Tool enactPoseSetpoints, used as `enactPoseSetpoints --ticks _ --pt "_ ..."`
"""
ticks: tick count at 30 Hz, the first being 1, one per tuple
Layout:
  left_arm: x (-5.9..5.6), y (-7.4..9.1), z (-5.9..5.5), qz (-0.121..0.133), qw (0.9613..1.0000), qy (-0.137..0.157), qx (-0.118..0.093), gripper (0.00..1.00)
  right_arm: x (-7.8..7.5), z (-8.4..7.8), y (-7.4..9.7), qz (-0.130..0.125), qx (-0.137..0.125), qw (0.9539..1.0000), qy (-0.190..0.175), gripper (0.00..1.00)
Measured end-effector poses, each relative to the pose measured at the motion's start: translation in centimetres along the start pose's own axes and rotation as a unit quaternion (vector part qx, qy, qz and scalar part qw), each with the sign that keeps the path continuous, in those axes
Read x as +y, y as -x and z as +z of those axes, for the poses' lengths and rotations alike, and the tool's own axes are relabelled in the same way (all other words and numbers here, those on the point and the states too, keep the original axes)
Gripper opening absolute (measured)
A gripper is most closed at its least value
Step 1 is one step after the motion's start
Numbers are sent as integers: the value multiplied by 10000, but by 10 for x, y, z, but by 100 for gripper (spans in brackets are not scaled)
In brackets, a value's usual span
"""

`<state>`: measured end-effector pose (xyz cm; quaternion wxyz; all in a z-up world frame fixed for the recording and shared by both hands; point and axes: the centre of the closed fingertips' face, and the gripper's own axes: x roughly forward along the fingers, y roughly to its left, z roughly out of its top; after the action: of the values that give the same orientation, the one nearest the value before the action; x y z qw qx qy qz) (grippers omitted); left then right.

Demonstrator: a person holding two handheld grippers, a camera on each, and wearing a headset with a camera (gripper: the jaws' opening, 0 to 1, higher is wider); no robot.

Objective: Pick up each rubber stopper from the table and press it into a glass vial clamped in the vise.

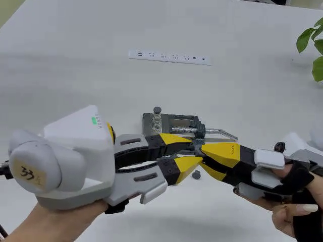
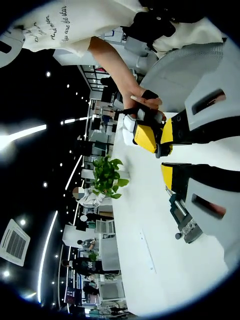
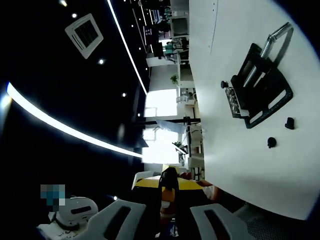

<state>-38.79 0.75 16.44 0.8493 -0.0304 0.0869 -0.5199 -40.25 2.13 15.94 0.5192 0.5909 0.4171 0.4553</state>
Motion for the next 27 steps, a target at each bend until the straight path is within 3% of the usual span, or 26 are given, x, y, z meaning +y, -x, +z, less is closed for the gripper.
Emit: enactPoseSetpoints --ticks 20,27 --pt "-12 -1 -3 -339 9989 -264 196 5 1 -6 4 -3 178 9997 -142 5" --pt "-16 -1 -7 -450 9974 -457 335 4 -3 -10 5 -124 281 9993 -192 5"
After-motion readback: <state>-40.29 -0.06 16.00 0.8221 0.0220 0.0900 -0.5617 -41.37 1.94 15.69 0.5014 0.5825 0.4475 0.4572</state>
